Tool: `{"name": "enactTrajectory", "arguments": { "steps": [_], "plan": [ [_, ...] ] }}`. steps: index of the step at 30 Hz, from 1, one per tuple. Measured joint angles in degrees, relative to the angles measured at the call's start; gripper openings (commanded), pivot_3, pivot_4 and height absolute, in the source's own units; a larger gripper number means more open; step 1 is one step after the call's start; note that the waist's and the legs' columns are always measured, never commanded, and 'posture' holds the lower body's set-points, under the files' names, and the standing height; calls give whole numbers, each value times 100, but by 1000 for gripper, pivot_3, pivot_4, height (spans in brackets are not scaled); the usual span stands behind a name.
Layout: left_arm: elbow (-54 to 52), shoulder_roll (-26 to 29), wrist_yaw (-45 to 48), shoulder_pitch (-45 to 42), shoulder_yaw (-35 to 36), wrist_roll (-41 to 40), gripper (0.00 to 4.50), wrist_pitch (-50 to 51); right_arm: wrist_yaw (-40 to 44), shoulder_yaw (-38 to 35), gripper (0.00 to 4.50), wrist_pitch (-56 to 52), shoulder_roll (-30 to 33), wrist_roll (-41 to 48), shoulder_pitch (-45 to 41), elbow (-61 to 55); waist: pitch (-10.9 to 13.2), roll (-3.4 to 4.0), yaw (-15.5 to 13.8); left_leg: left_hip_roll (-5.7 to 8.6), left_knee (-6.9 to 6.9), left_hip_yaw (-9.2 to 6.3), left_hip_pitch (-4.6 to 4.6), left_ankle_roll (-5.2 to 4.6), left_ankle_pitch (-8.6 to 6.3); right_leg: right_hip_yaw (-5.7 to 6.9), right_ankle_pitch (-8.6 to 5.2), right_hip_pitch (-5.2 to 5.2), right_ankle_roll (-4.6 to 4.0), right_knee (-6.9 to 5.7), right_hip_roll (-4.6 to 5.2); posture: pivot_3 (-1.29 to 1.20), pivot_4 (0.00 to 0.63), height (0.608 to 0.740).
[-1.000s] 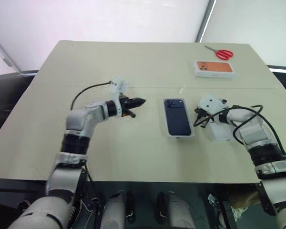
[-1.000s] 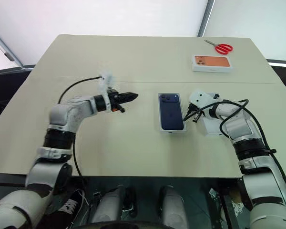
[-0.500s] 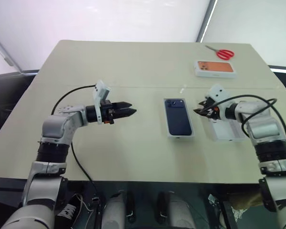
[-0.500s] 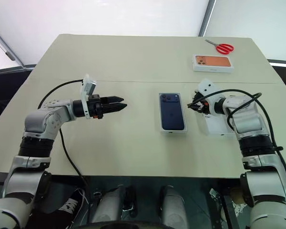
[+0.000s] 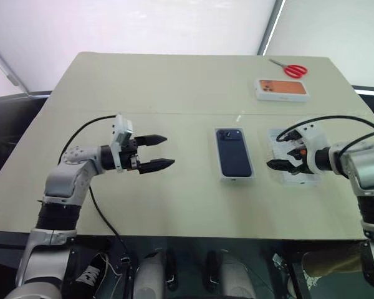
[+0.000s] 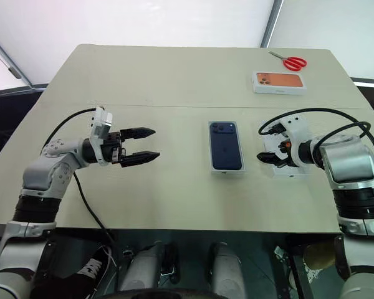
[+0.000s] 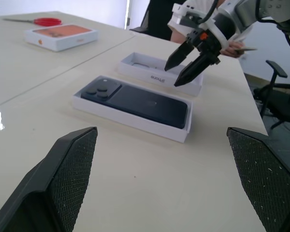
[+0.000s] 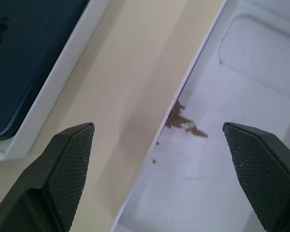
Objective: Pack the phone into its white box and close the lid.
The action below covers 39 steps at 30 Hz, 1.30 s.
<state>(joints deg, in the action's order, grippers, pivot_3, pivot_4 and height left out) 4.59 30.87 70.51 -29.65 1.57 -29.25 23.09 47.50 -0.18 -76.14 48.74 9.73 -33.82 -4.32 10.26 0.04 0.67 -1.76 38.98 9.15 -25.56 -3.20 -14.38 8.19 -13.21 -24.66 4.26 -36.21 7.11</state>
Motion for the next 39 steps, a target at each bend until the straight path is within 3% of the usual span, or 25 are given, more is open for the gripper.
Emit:
{"name": "enactTrajectory", "arguments": {
  "steps": [13,20,22,29,39],
  "plan": [
    [-73,-111,-27,42,-65,111,4500,-606,-1180,69,4452,-1462,-607,176,-863,457,0,0,13,1,1,3,-13,-15,9,1,10,-10,17,-1,-5,0,150,738],
    [-95,-164,-198,77,-74,112,4500,-605,-1557,75,4452,-1589,-762,300,-902,499,0,1,10,1,2,4,-18,-17,9,2,10,-12,18,-1,-11,0,150,738],
    [-95,-182,-226,77,-74,110,4500,-597,-1631,75,3656,-1585,-762,301,-916,526,0,1,10,0,2,4,-18,-17,9,2,10,-12,18,-1,-15,0,150,738],
    [-157,-247,-367,89,-75,110,4500,-595,-1915,28,22,-1371,-820,289,-877,682,0,0,12,-1,2,6,-18,-17,10,2,10,-11,19,-1,-23,0,150,738],
    [-194,-259,-447,169,-79,113,4500,-587,-2484,-707,22,-1311,-1450,243,-1015,985,-3,-2,34,-4,2,8,-14,-17,10,3,10,-9,18,-1,-29,0,150,738]
  ]
}}
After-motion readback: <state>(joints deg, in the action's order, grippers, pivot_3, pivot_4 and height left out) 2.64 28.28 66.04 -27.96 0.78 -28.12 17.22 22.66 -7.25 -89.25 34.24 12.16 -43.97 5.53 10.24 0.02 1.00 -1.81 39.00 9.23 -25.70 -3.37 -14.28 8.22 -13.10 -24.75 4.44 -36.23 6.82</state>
